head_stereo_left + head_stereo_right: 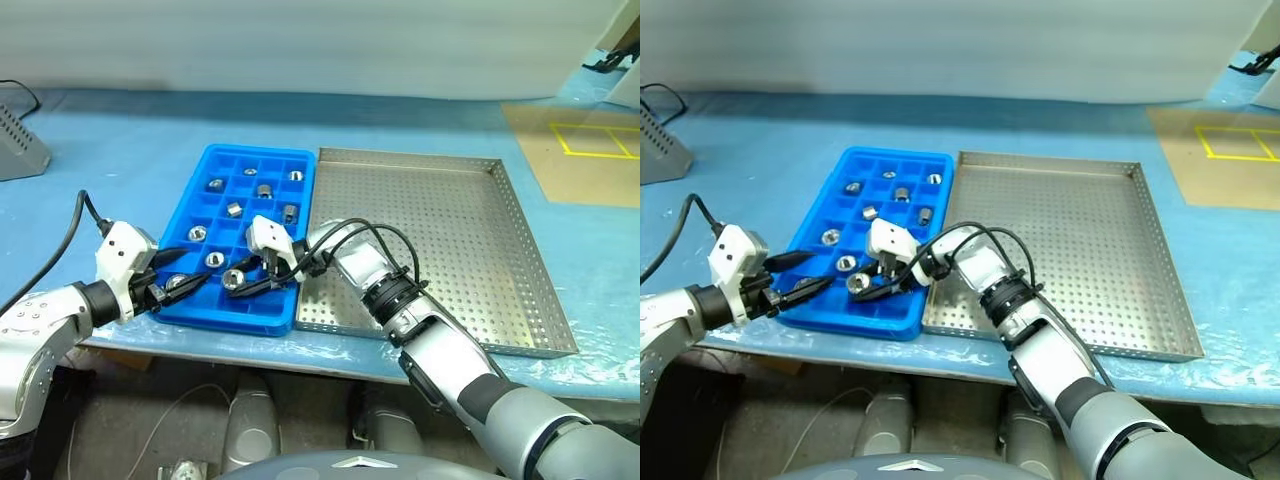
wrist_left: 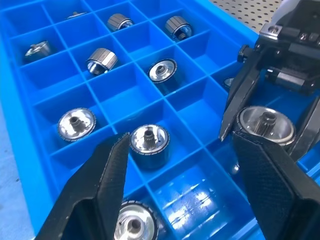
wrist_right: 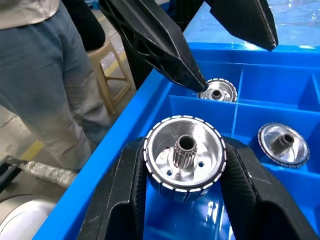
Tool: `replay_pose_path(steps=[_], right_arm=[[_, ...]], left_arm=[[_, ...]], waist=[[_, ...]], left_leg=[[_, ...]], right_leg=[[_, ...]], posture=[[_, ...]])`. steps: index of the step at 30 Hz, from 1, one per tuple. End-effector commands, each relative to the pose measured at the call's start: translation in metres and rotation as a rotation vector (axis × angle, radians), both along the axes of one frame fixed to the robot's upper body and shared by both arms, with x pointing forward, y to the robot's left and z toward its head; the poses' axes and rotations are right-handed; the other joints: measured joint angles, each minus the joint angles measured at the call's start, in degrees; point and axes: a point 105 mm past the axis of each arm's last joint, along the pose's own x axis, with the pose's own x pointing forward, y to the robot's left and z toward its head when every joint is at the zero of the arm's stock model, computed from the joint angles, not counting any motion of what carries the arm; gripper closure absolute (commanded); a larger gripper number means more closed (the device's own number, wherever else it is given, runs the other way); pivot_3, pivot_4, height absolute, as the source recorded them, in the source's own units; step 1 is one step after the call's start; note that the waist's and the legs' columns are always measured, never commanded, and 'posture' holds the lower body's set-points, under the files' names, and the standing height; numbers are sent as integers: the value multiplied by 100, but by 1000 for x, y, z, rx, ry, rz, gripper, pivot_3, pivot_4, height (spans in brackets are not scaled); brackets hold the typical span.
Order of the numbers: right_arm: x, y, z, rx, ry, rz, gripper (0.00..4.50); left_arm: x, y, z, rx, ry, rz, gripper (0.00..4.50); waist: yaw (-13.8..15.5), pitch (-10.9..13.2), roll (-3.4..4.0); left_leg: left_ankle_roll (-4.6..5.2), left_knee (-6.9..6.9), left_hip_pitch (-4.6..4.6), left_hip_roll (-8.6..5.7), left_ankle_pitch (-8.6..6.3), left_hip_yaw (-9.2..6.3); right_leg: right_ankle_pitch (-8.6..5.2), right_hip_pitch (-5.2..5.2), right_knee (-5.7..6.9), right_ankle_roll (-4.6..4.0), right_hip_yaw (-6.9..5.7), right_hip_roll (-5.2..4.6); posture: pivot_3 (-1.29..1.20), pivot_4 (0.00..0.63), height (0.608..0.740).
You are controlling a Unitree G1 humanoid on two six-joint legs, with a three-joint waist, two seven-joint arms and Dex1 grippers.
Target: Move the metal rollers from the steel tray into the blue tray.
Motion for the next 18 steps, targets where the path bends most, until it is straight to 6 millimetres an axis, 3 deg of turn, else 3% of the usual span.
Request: replay_pose_path(steps=[1, 4, 10, 16, 18], right_arm=[[-1, 9, 12, 40, -49, 8, 2832], [2, 0, 6, 10, -60, 12, 2832], [6, -15, 12, 12, 35, -4, 834], [22, -31, 29, 56, -36, -111, 834], [35, -50, 40, 79, -81, -207, 834]], left_arm=[[-1, -5, 10, 5, -42, -5, 1061], [0, -10, 7, -6, -39, -16, 1061], [7, -15, 8, -15, -42, -49, 1061], [24, -22, 11, -16, -55, -106, 1061], [35, -29, 14, -21, -72, -150, 1061]], waist=[[20, 0, 0], [25, 0, -1], [61, -2, -2], [77, -2, -2], [89, -2, -3]], left_leg=[[0, 0, 0, -1, 0, 0], [-1, 0, 0, -1, 0, 0], [-2, 0, 2, -1, 1, 0], [-13, 3, 5, -1, 8, 0], [-24, 3, 5, -1, 15, 0]], right_leg=[[0, 1, 0, 0, 0, 0], [-2, 0, 0, 4, 0, 0], [-1, 1, 1, 1, 1, 0], [2, 2, 7, -1, 2, 1], [2, 4, 8, -1, 2, 2]], posture=[[395, 150, 740], [375, 150, 740], [346, 150, 740], [220, 150, 740], [201, 150, 740]])
